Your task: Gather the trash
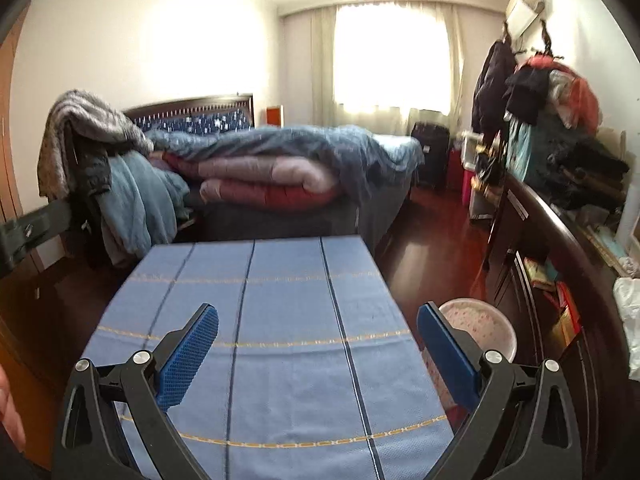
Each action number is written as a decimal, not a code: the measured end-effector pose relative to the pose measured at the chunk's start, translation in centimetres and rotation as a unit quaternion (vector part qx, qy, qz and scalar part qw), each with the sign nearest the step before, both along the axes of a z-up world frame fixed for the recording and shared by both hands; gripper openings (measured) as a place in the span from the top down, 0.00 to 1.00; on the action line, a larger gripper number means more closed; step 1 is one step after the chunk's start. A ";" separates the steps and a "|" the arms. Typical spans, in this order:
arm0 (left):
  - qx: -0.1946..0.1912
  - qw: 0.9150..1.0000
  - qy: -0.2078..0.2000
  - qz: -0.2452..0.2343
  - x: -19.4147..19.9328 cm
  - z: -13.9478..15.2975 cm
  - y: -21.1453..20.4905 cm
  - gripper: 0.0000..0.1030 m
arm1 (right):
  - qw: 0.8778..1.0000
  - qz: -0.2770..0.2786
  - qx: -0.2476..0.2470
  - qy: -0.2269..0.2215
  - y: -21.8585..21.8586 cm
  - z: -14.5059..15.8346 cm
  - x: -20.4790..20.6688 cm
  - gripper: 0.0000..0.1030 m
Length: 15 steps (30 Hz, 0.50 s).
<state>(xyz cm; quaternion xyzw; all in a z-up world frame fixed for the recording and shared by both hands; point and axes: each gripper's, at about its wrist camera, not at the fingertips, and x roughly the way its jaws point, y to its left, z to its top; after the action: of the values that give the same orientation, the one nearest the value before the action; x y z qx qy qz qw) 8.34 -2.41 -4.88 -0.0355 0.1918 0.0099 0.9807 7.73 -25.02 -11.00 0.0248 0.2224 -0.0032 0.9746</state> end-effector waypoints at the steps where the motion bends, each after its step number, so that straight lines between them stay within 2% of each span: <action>1: 0.007 1.000 -0.009 0.012 -1.1 0.5 0.5 0.03 | 1.000 -0.001 -0.001 -0.007 0.1 0.4 -0.5 0.04; 7: 0.017 0.999 -0.039 0.032 -5.0 2.3 1.6 0.03 | 0.997 -0.014 -0.026 -0.067 1.8 3.3 -4.2 0.04; 15: 0.004 0.998 -0.058 0.030 -7.5 3.2 2.8 0.03 | 0.994 -0.014 -0.037 -0.102 3.4 5.1 -6.9 0.04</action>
<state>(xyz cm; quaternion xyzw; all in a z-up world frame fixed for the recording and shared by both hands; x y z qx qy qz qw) 0.87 0.38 -1.67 -0.0378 0.1337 0.0384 0.9896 0.79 -21.61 -5.88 -0.0077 0.1214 -0.0230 0.9923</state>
